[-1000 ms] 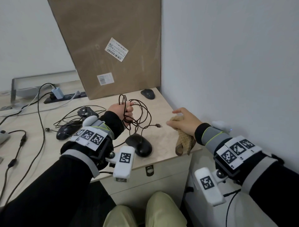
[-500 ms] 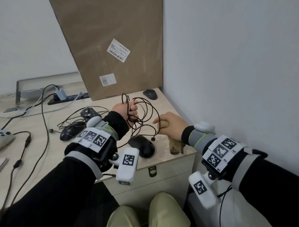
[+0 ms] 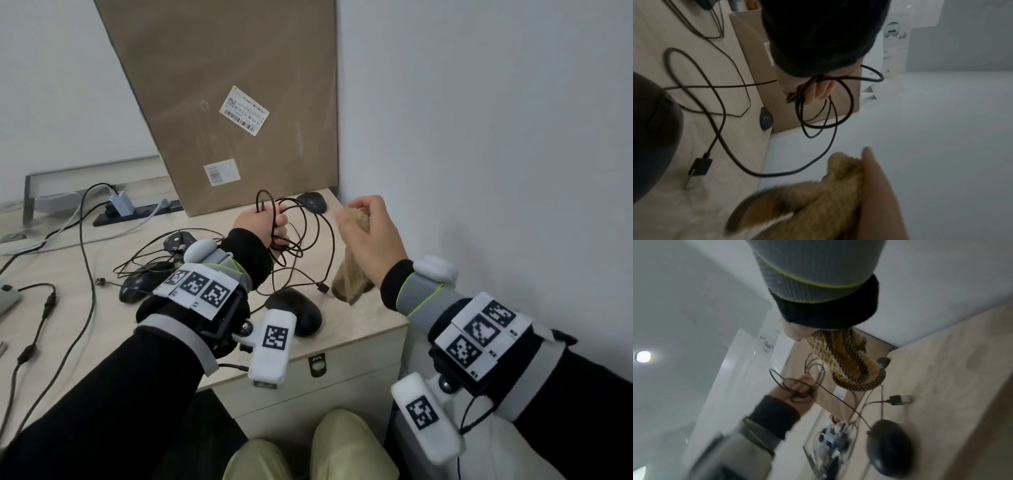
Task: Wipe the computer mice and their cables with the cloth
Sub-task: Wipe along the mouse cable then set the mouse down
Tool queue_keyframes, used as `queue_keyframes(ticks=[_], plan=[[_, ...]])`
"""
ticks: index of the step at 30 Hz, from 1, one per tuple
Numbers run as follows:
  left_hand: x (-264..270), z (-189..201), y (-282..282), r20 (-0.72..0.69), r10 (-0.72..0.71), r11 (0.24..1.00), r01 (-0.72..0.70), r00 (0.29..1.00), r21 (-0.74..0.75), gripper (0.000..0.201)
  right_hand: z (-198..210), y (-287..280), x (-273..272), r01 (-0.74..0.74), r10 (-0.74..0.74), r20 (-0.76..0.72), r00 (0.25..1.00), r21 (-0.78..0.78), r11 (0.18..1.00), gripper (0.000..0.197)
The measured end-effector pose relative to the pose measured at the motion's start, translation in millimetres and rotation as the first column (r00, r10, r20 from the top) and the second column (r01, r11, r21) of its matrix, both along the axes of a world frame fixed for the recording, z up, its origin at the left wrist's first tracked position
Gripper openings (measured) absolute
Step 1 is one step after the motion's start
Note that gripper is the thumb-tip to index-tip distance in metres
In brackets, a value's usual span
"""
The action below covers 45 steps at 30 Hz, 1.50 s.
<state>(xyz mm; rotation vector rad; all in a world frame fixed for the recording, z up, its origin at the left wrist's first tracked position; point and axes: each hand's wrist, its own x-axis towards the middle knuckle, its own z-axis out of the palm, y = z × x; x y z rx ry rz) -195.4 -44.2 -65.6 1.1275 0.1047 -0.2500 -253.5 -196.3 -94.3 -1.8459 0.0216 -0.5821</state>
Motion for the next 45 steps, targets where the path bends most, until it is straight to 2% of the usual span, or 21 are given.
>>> queue_keyframes(ticks=[2, 4, 7, 9, 14, 17, 20, 23, 26, 29, 31, 33, 35, 37, 39, 41, 42, 45], plan=[[-2, 0, -3, 0.06, 0.022, 0.994, -0.028, 0.998, 0.107, 0.027, 17, -1, 7, -0.021, 0.026, -0.042, 0.999, 0.133, 0.991, 0.029], [-2, -2, -5, 0.118, 0.011, 0.982, -0.033, 0.993, 0.187, 0.028, 31, -1, 13, -0.057, 0.065, -0.057, 0.996, 0.133, 0.989, 0.03], [-5, -7, -8, 0.165, -0.046, 0.976, 0.009, 0.985, 0.217, 0.029, 32, 5, 20, -0.16, 0.15, -0.135, 0.979, -0.063, 0.985, 0.032], [-8, -9, -9, 0.183, -0.073, 0.976, 0.033, 0.98, 0.217, 0.028, 24, 9, 21, -0.236, 0.188, -0.218, 0.958, -0.221, 0.946, 0.041], [-11, -11, -10, 0.171, -0.101, 0.977, 0.065, 0.98, 0.201, 0.026, 14, 6, 21, -0.247, 0.136, -0.272, 0.953, -0.431, 0.868, 0.052], [-9, -14, -8, 0.149, -0.08, 0.986, 0.056, 0.986, 0.16, 0.027, 9, 5, 23, -0.227, 0.083, -0.276, 0.958, -0.545, 0.807, 0.038], [0, -13, 1, 0.106, 0.037, 0.99, -0.051, 0.994, 0.129, 0.027, 5, -4, 22, -0.205, 0.008, -0.289, 0.957, -0.66, 0.723, 0.022], [8, -12, 13, 0.057, 0.126, 0.982, -0.133, 0.99, 0.136, 0.028, -5, -17, 22, -0.244, -0.016, -0.341, 0.94, -0.705, 0.666, 0.019], [16, -15, 16, 0.062, 0.182, 0.951, -0.192, 0.981, 0.243, 0.031, -12, -26, 25, -0.251, -0.016, -0.371, 0.928, -0.66, 0.708, 0.017], [26, -12, 32, 0.016, 0.269, 0.921, -0.262, 0.963, 0.288, 0.035, -14, -40, 30, -0.193, -0.103, -0.404, 0.909, -0.628, 0.754, 0.013], [27, -11, 44, 0.04, 0.313, 0.846, -0.298, 0.949, 0.442, 0.03, -17, -53, 29, -0.125, -0.147, -0.434, 0.889, -0.539, 0.833, 0.017], [26, -16, 50, 0.084, 0.338, 0.789, -0.331, 0.937, 0.517, 0.022, -17, -58, 27, -0.055, -0.128, -0.456, 0.881, -0.367, 0.929, 0.023], [32, -27, 53, 0.086, 0.351, 0.778, -0.342, 0.932, 0.527, 0.033, -12, -56, 25, -0.001, -0.065, -0.44, 0.896, -0.148, 0.989, 0.023], [41, -41, 52, 0.075, 0.325, 0.704, -0.295, 0.943, 0.646, 0.037, -3, -49, 23, 0.01, 0.057, -0.419, 0.906, 0.154, 0.988, 0.022], [43, -48, 50, 0.06, 0.297, 0.619, -0.24, 0.953, 0.748, 0.036, 8, -44, 22, -0.007, 0.158, -0.375, 0.913, 0.373, 0.928, 0.024], [44, -50, 43, 0.055, 0.25, 0.576, -0.194, 0.967, 0.794, 0.033, 14, -42, 24, -0.026, 0.187, -0.34, 0.922, 0.426, 0.904, 0.024], [44, -49, 36, 0.05, 0.216, 0.566, -0.167, 0.975, 0.807, 0.031, 16, -42, 26, -0.031, 0.178, -0.339, 0.924, 0.397, 0.917, 0.023], [48, -44, 19, 0.049, 0.158, 0.609, -0.136, 0.986, 0.782, 0.04, 19, -41, 30, -0.012, 0.104, -0.343, 0.934, 0.259, 0.966, 0.021]])
